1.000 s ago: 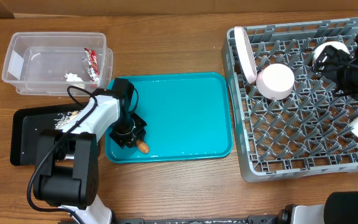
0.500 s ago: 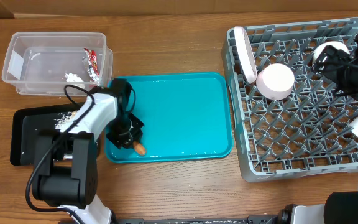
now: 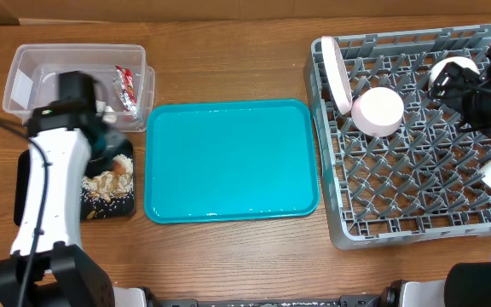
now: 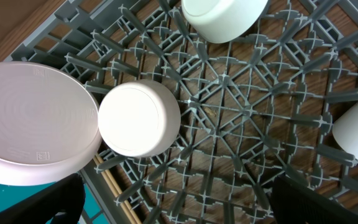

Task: Sort waste into correct bins and load items into the dishwasher
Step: 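Carry the carrot left and drop it on the black tray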

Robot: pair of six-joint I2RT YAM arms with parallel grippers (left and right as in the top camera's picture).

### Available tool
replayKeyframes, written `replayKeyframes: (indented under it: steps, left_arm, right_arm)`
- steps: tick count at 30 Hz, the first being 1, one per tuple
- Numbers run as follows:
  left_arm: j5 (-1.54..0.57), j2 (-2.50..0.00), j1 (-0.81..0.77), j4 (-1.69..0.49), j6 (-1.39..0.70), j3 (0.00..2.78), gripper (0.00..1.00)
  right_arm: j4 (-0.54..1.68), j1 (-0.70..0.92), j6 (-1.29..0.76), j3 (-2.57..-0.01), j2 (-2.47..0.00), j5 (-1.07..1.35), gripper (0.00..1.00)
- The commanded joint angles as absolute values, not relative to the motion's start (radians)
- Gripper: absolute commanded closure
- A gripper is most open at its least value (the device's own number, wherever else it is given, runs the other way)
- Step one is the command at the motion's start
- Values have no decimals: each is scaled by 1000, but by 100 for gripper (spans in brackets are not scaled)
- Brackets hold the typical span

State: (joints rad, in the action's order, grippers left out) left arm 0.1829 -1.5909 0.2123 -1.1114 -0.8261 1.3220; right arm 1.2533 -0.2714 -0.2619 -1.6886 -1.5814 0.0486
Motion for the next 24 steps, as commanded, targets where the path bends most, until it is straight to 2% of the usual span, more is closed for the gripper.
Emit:
replayKeyframes:
  steps: [1, 9, 24]
  left_arm:
    - [353, -1629, 319, -1103, -756, 1319, 96]
    - [351, -1789, 448, -1030, -656, 1315, 96]
    - [362, -2012, 510, -899, -604, 1315, 96]
  right_arm:
    - [1251, -270, -261, -1694, -1575, 54, 2]
    - [1253, -270, -261, -1694, -1575, 54, 2]
    - [1293, -270, -261, -1694, -1575, 54, 2]
